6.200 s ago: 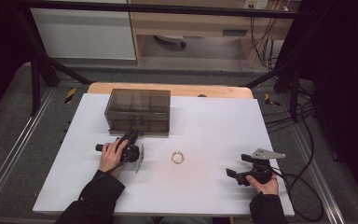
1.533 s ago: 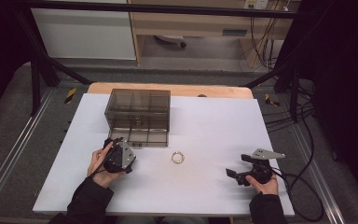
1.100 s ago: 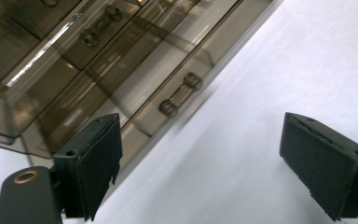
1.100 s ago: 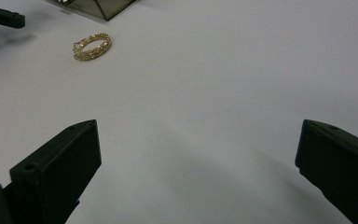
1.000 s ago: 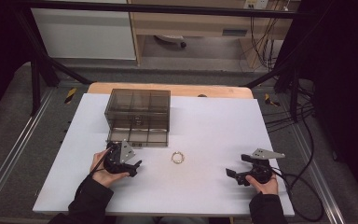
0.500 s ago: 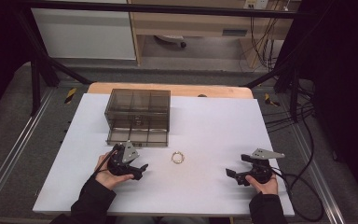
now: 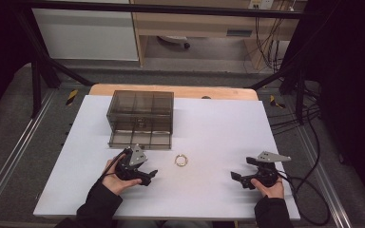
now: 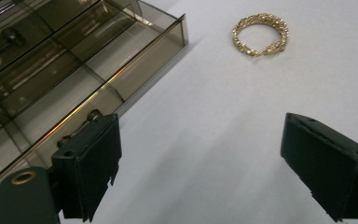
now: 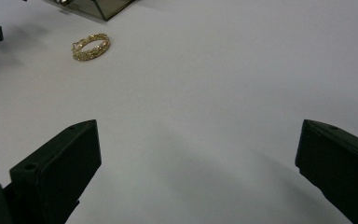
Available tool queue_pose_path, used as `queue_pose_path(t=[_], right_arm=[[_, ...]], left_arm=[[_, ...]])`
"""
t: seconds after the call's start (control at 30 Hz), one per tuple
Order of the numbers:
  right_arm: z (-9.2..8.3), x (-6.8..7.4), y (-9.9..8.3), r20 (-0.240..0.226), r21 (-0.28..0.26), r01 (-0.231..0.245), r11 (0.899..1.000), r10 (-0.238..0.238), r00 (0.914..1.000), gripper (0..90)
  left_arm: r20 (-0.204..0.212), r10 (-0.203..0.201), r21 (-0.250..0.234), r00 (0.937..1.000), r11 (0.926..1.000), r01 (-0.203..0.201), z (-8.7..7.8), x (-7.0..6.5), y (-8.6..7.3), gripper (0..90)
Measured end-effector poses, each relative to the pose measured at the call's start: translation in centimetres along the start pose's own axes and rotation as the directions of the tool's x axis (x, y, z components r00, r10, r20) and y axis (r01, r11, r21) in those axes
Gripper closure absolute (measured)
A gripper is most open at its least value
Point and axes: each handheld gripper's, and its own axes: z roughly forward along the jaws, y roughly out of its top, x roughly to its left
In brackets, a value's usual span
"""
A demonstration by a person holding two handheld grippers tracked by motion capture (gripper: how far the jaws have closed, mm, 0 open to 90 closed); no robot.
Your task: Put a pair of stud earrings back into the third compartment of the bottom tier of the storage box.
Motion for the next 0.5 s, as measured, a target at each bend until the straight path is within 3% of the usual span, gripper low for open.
queue_pose_path(t=[0.5], right_arm=[[0.0, 0.0, 0.0, 0.001, 0.004, 0.002, 1.000, -0.002, 1.0000, 0.8]], left_arm=[[0.073, -0.057, 0.004, 0.9957, 0.9983, 0.057, 1.1, -1.1, 2.2, 12.9]])
